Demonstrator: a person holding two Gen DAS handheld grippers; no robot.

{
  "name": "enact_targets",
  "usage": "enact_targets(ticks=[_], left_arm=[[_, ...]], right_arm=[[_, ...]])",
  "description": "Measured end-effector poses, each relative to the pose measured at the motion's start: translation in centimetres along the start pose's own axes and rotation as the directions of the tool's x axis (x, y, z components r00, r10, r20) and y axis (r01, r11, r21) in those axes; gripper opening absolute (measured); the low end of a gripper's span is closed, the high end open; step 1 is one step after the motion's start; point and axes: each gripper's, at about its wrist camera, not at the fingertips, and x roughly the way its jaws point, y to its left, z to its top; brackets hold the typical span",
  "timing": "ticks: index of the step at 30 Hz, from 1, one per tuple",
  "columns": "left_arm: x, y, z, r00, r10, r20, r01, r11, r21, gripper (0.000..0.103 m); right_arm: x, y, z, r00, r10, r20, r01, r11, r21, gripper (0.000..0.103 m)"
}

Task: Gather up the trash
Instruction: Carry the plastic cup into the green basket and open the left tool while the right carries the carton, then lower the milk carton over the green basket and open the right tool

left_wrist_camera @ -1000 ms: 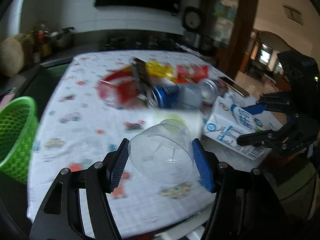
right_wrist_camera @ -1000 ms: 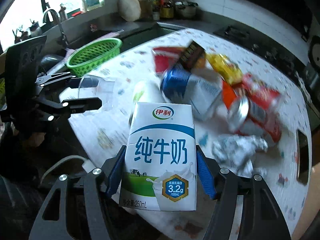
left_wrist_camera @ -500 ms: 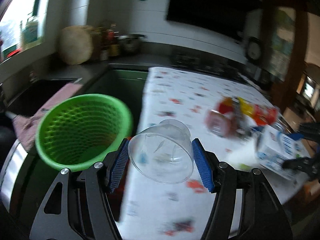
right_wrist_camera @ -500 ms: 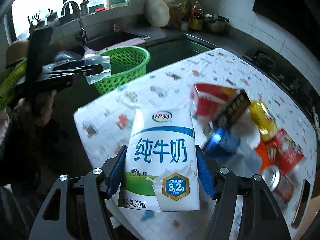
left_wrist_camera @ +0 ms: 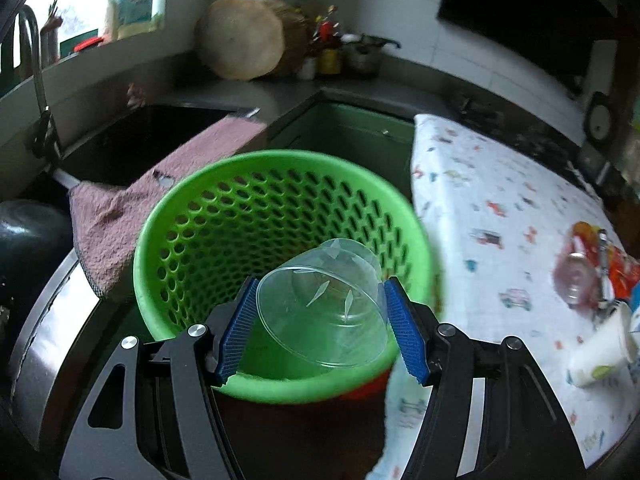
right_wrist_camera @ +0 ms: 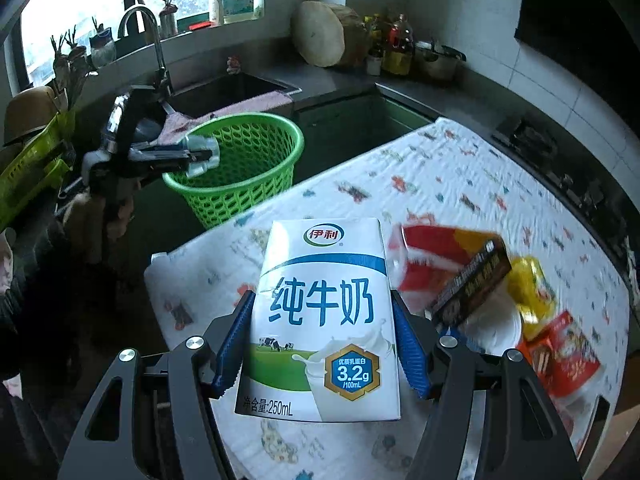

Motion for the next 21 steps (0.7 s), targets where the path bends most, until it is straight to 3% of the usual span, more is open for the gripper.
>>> enact_targets(ticks=[4, 9, 21], left_arm=[[1.5, 1.1, 0.3, 0.999, 0.029, -0.033, -0.03, 0.999, -0.026, 0.066], [1.7, 2.0, 0.4, 0.999, 0.038, -0.032, -0.039, 0.998, -0.046, 0.076], [-2.0, 4.6, -1.5, 0.999, 0.043, 0.01, -0.042, 0.994, -0.104, 0.076]], right_arm=[[1.2, 0.6, 1.9, 1.0, 0.028, 0.011, -0.027, 0.999, -0.018, 0.063], [3.4, 1.4, 4.7, 0.998, 0.068, 0.017, -0.067, 0.997, -0.025, 0.063], [12.3, 6.4, 11.6, 0.986, 0.164, -0.036, -0.166, 0.985, -0.051, 0.063]])
